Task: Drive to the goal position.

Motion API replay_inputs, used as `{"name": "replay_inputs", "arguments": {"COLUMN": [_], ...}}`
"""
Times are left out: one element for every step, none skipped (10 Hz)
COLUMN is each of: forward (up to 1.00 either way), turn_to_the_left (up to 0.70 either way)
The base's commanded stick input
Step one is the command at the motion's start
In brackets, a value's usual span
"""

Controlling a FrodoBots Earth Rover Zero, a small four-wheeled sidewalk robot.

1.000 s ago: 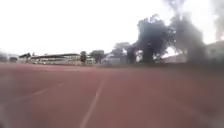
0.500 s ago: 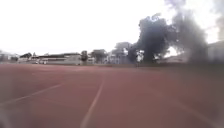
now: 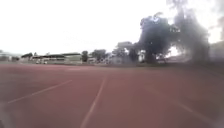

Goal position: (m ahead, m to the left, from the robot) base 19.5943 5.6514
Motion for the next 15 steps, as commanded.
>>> {"name": "replay_inputs", "arguments": {"forward": [0.7, 0.7, 0.7, 0.7, 0.7, 0.7, 0.7, 0.7, 0.7, 0.7, 0.7, 0.7, 0.7, 0.7, 0.7], "turn_to_the_left": [-0.23, -0.23, -0.07, -0.04, -0.02, 0.0, 0.0, 0.0, 0.0, 0.0, 0.0, 0.0, 0.0, 0.0, 0.0]}}
